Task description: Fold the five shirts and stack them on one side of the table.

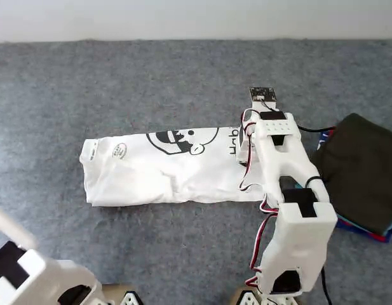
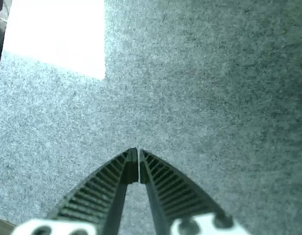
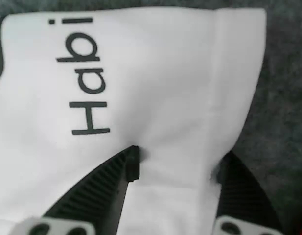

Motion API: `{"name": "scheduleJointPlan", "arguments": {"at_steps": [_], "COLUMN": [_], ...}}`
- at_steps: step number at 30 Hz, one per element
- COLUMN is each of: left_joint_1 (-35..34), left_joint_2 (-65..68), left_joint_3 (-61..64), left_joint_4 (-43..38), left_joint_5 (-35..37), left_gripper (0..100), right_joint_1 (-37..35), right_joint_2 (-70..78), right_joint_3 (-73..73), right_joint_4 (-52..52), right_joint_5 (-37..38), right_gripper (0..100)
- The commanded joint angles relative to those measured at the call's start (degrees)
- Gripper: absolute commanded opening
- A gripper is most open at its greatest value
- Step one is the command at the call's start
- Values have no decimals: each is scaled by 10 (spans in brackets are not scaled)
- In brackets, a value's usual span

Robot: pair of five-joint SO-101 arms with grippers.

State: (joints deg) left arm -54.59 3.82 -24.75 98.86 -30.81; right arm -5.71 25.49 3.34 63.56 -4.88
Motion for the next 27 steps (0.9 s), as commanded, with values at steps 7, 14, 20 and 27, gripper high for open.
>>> {"name": "scheduleJointPlan", "arguments": {"at_steps": [7,14,20,27], "left_joint_1": [5,5,5,6], "left_joint_2": [-26,-27,-31,-31], "left_joint_3": [-2,-4,-4,-5], "left_joint_4": [-1,-1,-1,-1], "left_joint_5": [-4,-4,-3,-2], "left_gripper": [17,17,17,16], "right_joint_1": [9,8,-36,-167], "right_joint_2": [4,-81,-198,-297], "right_joint_3": [-49,-52,-52,-53], "right_joint_4": [62,100,141,136], "right_joint_5": [-2,76,151,174], "right_gripper": [19,10,10,10]}}
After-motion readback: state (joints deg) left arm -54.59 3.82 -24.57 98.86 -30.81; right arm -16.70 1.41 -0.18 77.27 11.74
